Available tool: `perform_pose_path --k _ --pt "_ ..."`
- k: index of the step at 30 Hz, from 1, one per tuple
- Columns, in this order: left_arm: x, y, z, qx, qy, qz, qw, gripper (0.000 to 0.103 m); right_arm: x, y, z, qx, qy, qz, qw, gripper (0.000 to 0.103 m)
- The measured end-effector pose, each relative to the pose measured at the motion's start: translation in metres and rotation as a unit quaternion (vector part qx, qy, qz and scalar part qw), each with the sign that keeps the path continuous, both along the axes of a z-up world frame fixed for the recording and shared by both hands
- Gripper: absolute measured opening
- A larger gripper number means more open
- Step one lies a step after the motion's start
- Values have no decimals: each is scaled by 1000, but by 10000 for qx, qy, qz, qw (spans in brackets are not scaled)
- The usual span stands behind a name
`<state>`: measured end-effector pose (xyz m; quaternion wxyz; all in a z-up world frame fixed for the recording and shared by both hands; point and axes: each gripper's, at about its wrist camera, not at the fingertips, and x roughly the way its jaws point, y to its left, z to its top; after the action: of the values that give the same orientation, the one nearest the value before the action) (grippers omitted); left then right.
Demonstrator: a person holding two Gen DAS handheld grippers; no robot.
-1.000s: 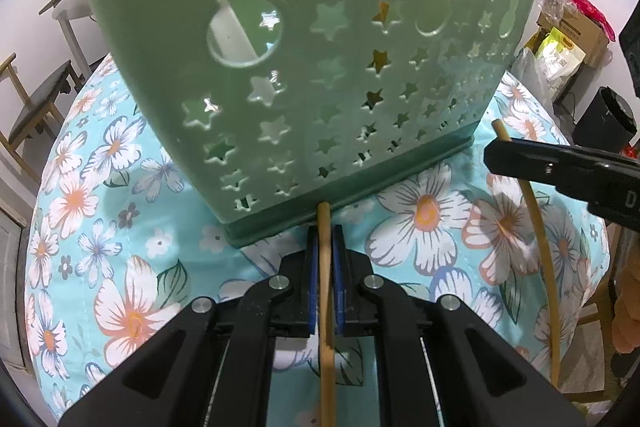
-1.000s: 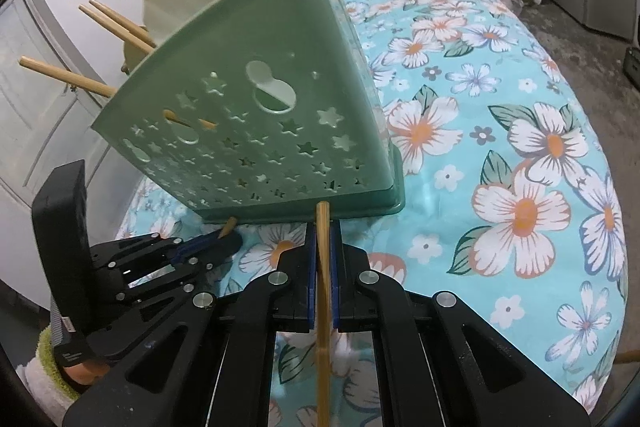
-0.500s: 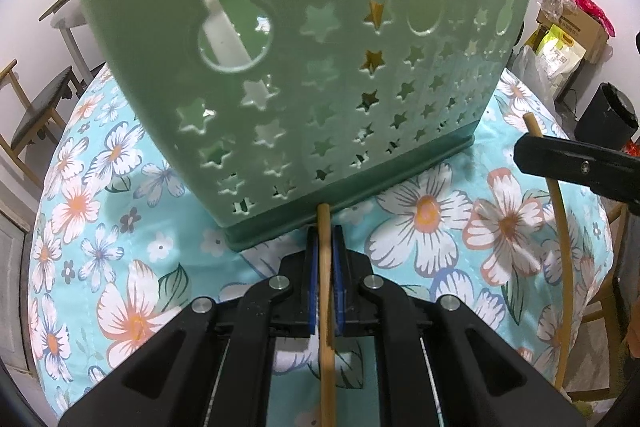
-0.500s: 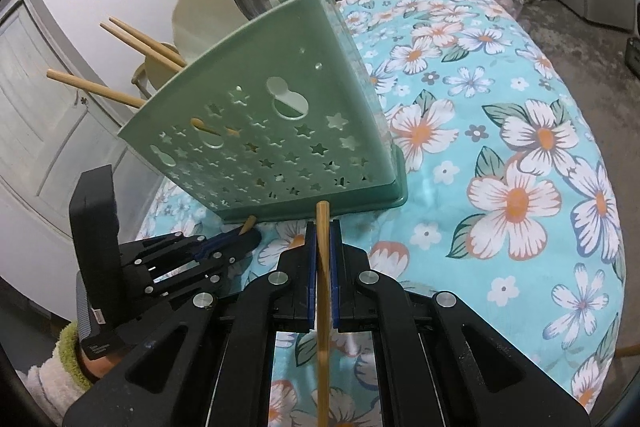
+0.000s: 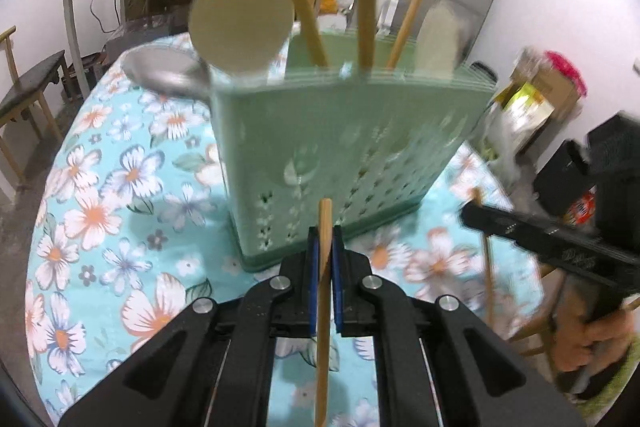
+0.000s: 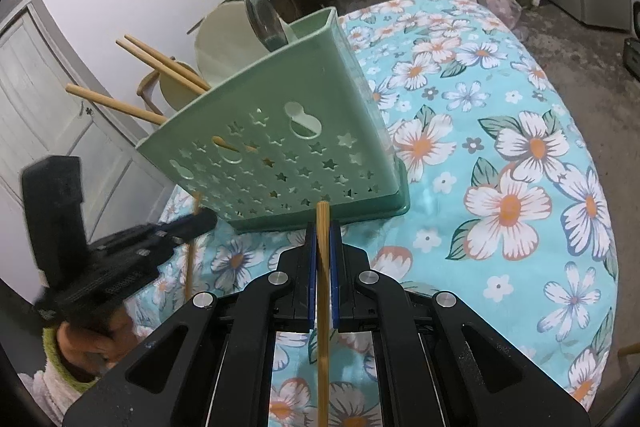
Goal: Organize utensils
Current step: 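Raise both chopsticks upright above the green holder with both tools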
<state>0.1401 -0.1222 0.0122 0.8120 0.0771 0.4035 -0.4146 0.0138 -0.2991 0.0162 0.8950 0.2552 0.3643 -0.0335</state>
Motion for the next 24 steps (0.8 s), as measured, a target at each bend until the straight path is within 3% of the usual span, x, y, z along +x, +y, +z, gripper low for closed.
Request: perform_pose_path --k 6,15,24 --pt "-4 22 42 -563 -60 -21 9984 5 -5 -2 4 44 -82 -16 10000 4" --pt "-26 26 86 -883 -409 -149 9951 5 -15 -6 17 62 -313 -59 9995 4" --pt "-44 40 139 -1360 -961 -148 9859 5 -23 -7 24 131 -442 -72 9989 4"
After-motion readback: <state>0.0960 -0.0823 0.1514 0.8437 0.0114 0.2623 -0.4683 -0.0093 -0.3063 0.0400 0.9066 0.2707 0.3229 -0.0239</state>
